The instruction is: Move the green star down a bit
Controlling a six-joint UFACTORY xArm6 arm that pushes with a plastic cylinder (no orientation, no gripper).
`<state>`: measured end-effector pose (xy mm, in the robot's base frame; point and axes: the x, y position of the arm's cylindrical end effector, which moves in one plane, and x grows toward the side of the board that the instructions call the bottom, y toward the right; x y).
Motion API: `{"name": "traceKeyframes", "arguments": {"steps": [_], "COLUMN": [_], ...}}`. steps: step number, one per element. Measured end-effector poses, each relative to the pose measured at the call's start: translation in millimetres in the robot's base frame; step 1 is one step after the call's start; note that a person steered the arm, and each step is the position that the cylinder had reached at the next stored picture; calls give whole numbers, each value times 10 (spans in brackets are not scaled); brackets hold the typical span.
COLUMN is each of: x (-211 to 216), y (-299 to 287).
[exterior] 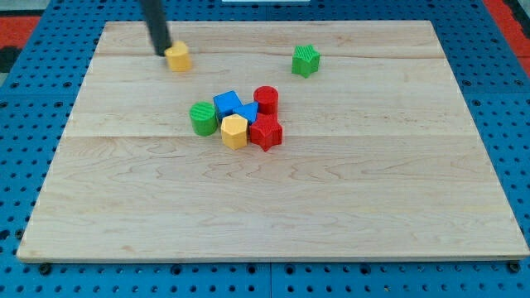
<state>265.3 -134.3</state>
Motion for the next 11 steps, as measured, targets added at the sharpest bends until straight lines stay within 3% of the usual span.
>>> {"name": "traceKeyframes", "arguments": {"steps": [3, 4, 5, 6, 7, 8, 10, 11], "x": [-41, 284, 469, 193, -224, -116, 453, 408], "y": [1917, 1681, 2039, 2279, 2123, 2493, 2593, 2759]}}
